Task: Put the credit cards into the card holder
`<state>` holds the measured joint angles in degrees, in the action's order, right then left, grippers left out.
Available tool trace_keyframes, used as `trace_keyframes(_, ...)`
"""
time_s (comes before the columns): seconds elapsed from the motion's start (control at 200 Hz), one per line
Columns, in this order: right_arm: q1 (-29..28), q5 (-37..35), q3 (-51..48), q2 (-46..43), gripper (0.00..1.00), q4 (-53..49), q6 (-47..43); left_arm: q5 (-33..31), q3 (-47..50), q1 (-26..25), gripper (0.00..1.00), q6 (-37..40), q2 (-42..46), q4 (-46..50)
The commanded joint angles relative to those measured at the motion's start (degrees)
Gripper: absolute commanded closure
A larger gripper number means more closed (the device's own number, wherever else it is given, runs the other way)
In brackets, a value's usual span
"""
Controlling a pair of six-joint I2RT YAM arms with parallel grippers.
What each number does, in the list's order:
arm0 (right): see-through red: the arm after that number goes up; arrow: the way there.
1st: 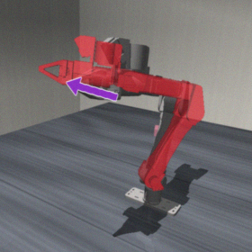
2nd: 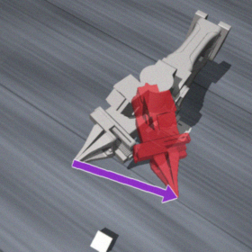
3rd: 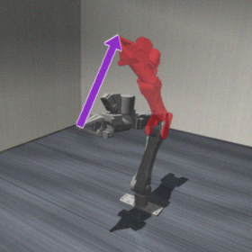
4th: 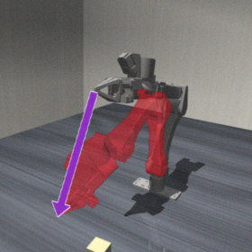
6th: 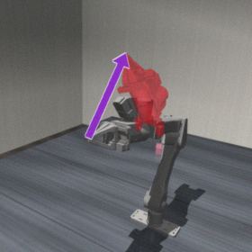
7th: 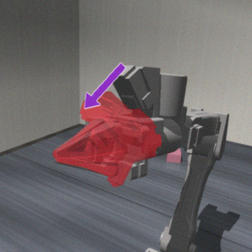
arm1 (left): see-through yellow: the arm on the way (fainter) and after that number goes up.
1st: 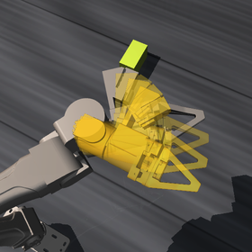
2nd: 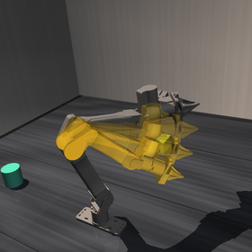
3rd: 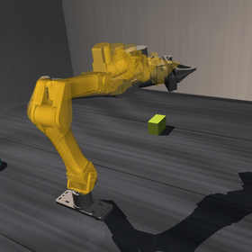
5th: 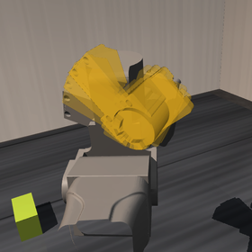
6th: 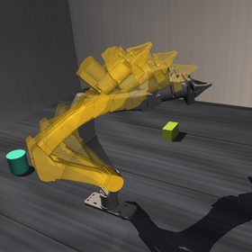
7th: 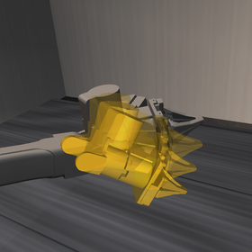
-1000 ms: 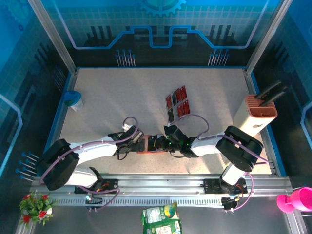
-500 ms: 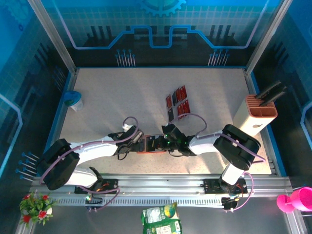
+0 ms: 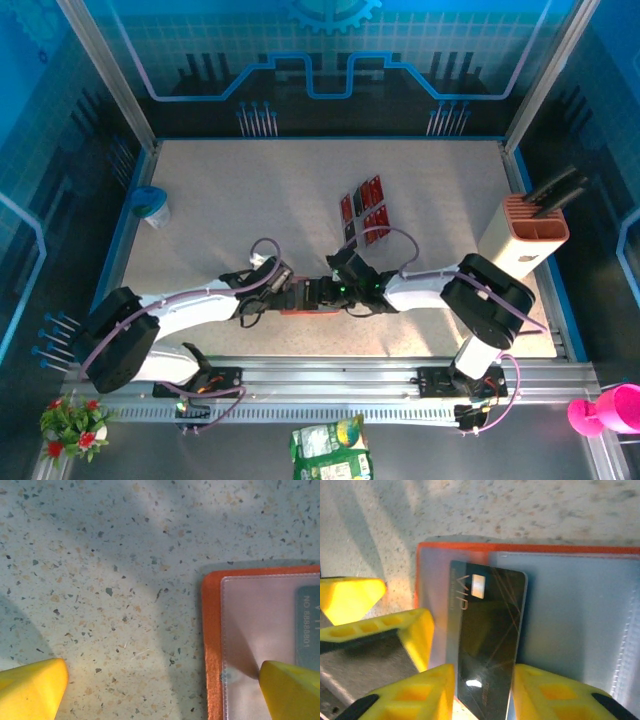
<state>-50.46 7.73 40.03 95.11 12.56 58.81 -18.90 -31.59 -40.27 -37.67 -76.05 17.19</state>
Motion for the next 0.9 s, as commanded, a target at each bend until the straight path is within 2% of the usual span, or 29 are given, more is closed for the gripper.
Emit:
trace_keyframes(0.0, 1.28, -2.44, 1.20, -4.57, 0.60, -13.14, -5.53, 3.98, 2.16, 2.82, 0.01, -2.72, 3.45, -1.71)
trace_keyframes(0.085, 1.46, -3.62, 2.69, -6.78, 0.61, -16.69, -8.14, 5.34, 3.43, 4.61, 0.01, -3.42, 5.06, -2.29)
trace_keyframes(0.16, 1.42, -3.97, 4.33, -7.13, 0.66, -18.62, -10.02, 5.48, 3.97, 4.97, 0.01, -3.42, 5.37, -2.34)
trace_keyframes(0.295, 1.22, -4.04, 7.18, -5.30, 0.76, -20.15, -12.39, 5.80, 4.34, 4.95, 0.01, -3.38, 4.23, -2.84)
trace_keyframes(0.45, 0.63, -4.56, 9.82, -2.23, 0.83, -20.82, -13.87, 6.17, 4.19, 5.01, 0.01, -3.29, 2.72, -3.57)
trace_keyframes(0.895, -0.76, -4.06, 13.65, 5.95, 0.88, -20.50, -14.42, 5.38, 3.47, 4.99, 0.01, -1.47, 0.01, -3.76)
